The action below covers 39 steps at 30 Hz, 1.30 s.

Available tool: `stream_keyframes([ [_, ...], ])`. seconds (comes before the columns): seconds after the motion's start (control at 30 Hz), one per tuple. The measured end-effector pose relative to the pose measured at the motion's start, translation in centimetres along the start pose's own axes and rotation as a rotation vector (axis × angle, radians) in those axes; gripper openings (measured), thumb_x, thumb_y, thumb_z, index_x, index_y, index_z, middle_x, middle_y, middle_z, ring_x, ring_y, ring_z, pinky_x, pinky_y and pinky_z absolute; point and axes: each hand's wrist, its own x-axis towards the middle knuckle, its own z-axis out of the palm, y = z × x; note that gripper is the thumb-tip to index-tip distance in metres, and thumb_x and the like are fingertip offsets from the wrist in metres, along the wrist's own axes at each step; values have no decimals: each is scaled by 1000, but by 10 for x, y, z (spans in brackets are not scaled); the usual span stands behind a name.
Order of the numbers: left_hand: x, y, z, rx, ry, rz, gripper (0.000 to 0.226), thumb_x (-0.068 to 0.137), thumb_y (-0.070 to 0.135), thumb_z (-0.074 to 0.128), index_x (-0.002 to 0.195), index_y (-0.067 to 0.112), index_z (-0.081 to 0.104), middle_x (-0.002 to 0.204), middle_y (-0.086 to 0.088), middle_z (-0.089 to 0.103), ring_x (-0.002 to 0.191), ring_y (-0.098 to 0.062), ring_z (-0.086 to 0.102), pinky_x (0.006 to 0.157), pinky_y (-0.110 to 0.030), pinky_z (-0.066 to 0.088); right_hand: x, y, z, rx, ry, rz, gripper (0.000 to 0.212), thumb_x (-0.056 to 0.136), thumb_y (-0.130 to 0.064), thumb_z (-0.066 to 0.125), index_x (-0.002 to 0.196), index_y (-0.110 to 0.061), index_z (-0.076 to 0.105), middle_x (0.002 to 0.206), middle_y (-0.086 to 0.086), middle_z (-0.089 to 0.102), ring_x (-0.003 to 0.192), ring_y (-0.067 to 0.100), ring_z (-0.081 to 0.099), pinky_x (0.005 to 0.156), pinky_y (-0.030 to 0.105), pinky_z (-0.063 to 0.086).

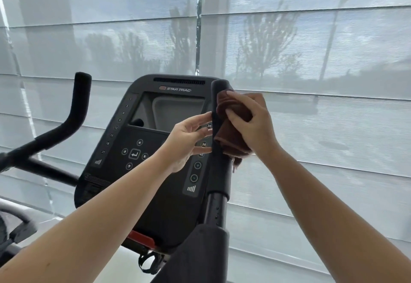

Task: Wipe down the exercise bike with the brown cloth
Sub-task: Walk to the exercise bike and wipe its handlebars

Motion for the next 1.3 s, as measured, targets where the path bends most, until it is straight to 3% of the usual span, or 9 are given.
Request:
stream_keyframes([
  [0.27, 0, -1, -6, -63, -65, -62, 38, 92, -2, 46, 119, 22, 57, 125, 1, 59, 109, -19, 59, 83, -47, 53, -85, -4, -17, 40, -242, 56, 33, 73, -21, 64, 102, -37, 63, 98, -1, 54, 95, -2, 52, 86, 6, 35],
  [0.47, -13, 11, -10, 113, -98, -170, 41, 87, 2, 56, 121, 25, 55, 124, 2, 58, 107, -16, 60, 77, -41, 55, -7, -12, -3, -147, -64, -4, 34, 82, -14, 66, 115, -24, 63, 106, 4, 45, 88, -13, 45, 84, -2, 30],
  [0.63, -45, 7, -10, 487, -159, -233, 38, 89, 8, 59, 123, 25, 53, 121, 12, 59, 106, -14, 59, 84, -30, 51, -69, -19, -14, -129, -353, 40, 28, 77, -28, 65, 104, -38, 64, 97, -3, 45, 89, -4, 50, 83, -2, 29],
  [0.7, -63, 4, -8, 560, -205, -265, 44, 89, 10, 60, 129, 22, 47, 122, 16, 56, 102, -8, 60, 76, -17, 49, -91, -29, -26, -54, -473, 60, 30, 74, -33, 61, 100, -48, 61, 95, -4, 49, 93, -2, 51, 84, 2, 31],
  [0.77, -80, 4, -6, 594, -258, -270, 43, 88, 13, 61, 128, 21, 48, 122, 13, 57, 98, -5, 61, 80, -14, 48, -94, -40, -33, -46, -566, 46, 31, 73, -34, 61, 99, -51, 60, 95, -6, 50, 94, -1, 51, 85, 4, 32],
  [0.9, -103, 12, -2, 742, -256, -275, 43, 86, 23, 61, 127, 25, 47, 120, 15, 56, 98, 1, 60, 90, -18, 45, -59, -43, -26, -156, -381, -1, 30, 79, -26, 68, 102, -44, 60, 95, -3, 48, 90, 0, 48, 85, 3, 31],
  [1.03, -120, 20, 1, 801, -312, -248, 47, 85, 31, 61, 130, 27, 44, 124, 18, 52, 98, 8, 57, 91, -17, 44, -42, -38, -3, -404, -460, 55, 24, 81, -26, 66, 104, -32, 68, 104, 3, 40, 94, 18, 50, 94, 25, 38],
  [1.17, -139, 24, -1, 824, -360, -201, 46, 82, 32, 65, 124, 36, 46, 114, 26, 51, 99, 10, 52, 79, -7, 43, -91, -58, -18, -191, -547, 86, 22, 80, -27, 67, 98, -40, 66, 98, 0, 44, 88, 1, 50, 82, 5, 34],
  [1.3, -154, 27, 0, 836, -393, -152, 45, 80, 32, 68, 109, 52, 41, 104, 30, 50, 95, 8, 52, 77, -6, 43, -129, -72, -32, -16, -501, 102, 27, 73, -29, 63, 93, -47, 65, 90, -6, 52, 91, -2, 52, 82, 5, 33],
])
